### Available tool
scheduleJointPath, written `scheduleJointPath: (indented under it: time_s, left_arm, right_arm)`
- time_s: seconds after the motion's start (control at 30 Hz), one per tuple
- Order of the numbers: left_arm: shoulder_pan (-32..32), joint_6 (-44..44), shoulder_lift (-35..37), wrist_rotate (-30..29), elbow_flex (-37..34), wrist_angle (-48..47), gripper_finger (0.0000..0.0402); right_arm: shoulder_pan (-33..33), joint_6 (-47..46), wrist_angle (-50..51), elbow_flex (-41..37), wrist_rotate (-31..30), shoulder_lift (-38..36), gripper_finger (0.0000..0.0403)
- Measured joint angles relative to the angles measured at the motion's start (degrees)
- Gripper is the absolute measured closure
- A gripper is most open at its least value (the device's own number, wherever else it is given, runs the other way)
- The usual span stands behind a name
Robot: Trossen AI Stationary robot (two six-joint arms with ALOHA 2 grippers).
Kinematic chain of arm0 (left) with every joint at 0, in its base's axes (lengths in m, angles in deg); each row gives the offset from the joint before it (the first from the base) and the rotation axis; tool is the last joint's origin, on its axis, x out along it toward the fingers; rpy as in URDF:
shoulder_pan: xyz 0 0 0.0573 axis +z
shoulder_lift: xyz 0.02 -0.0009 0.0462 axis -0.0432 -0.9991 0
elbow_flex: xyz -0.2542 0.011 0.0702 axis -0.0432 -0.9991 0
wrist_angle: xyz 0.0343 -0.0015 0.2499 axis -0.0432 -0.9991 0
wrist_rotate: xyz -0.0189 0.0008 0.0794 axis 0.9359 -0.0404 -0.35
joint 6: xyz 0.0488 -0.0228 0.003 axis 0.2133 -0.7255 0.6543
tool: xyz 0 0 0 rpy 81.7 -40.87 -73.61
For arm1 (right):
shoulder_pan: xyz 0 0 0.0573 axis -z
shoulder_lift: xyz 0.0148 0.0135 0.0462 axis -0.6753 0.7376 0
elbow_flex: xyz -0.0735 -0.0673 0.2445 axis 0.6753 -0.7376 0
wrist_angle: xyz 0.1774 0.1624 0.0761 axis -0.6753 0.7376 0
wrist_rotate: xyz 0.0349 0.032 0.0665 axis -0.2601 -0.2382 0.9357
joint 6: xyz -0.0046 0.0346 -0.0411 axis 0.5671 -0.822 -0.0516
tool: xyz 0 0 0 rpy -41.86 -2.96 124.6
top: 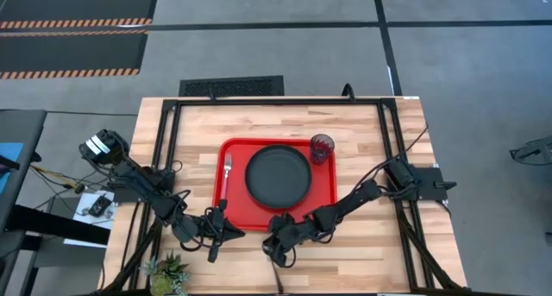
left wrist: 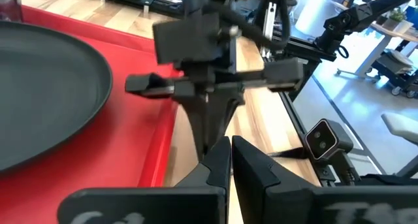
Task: Pick and place plate/cup/fork/spoon on tray
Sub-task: Put the black spoon on the red serving tray to the right of the black plate
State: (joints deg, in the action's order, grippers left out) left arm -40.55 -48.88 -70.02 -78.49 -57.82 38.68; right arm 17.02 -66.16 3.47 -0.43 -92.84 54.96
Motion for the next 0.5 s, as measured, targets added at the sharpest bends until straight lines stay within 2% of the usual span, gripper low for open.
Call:
scheduleJointPath:
  time_s: [0.33, 0.4, 0.5]
  left_arm:
    - [0.00, 0.18, 0.00, -0.30, 0.02, -0.15, 0.0400]
    - [0.00, 0.51, 0.00, -1.19, 0.02, -0.17, 0.0400]
    - [0.00, 0.67, 0.00, -3.81, 0.02, -0.22, 0.0400]
  right_arm:
    - [-0.79, 5.89, 0.74, -0.13, -2.78, -6.08, 0.0390]
    - [-1.05, 7.88, 2.37, -0.13, -6.17, -8.53, 0.0390]
    - [-1.64, 9.46, 7.68, -0.63, -15.86, -13.03, 0.0390]
